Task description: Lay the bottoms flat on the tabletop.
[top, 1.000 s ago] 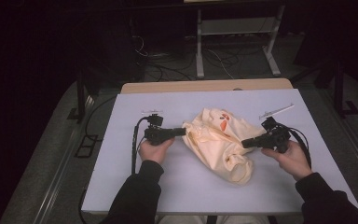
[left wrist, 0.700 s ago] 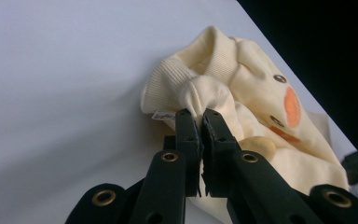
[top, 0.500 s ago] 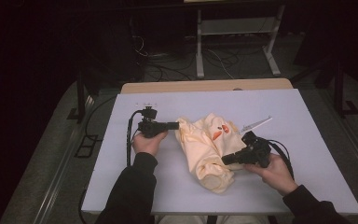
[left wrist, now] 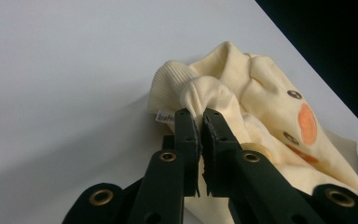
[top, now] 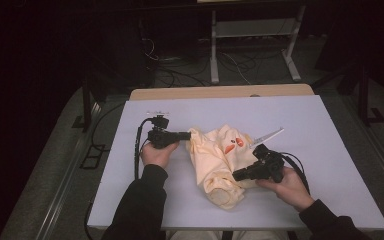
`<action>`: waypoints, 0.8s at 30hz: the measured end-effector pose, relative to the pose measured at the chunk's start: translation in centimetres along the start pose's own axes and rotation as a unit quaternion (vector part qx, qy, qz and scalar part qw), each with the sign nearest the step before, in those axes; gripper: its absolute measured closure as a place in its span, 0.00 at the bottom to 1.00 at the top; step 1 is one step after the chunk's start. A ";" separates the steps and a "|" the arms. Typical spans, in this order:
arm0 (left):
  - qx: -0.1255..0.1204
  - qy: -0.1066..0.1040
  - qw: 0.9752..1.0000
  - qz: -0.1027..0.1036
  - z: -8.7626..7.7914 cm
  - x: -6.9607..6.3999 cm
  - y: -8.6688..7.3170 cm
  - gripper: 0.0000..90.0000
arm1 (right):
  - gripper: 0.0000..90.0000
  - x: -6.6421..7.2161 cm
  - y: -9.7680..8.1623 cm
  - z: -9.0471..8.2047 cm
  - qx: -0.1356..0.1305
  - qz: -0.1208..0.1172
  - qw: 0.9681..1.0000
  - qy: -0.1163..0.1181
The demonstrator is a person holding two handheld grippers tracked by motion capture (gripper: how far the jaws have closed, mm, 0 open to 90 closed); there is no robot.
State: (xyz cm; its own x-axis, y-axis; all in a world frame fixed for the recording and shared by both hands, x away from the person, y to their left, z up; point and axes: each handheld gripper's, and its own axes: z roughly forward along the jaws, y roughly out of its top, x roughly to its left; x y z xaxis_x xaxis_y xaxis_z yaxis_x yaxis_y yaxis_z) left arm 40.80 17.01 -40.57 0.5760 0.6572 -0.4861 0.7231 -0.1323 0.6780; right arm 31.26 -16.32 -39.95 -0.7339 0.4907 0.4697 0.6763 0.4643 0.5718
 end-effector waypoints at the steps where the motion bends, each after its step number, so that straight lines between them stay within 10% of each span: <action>1: 0.000 -0.001 1.000 -0.006 -0.1 0.3 -0.2 0.91 | 0.83 0.0 0.0 -0.1 -0.006 -0.003 1.000 -0.002; 10: -0.026 -0.023 0.998 -0.053 -1.2 1.1 -1.2 0.55 | 0.48 -0.9 0.3 -1.9 -0.062 -0.012 0.997 -0.038; 24: -0.044 -0.052 0.997 -0.048 -1.8 -0.8 -2.9 0.43 | 0.20 -5.0 3.0 -5.4 -0.117 0.033 0.988 -0.097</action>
State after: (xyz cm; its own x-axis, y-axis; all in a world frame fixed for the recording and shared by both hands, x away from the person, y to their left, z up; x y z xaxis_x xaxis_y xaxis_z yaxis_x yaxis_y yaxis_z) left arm 37.54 18.23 -41.14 0.5450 0.5826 -0.6029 0.7437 -0.0039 0.6685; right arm 36.61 -21.37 -37.00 -0.6476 0.6569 0.3863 0.6729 0.2549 0.6945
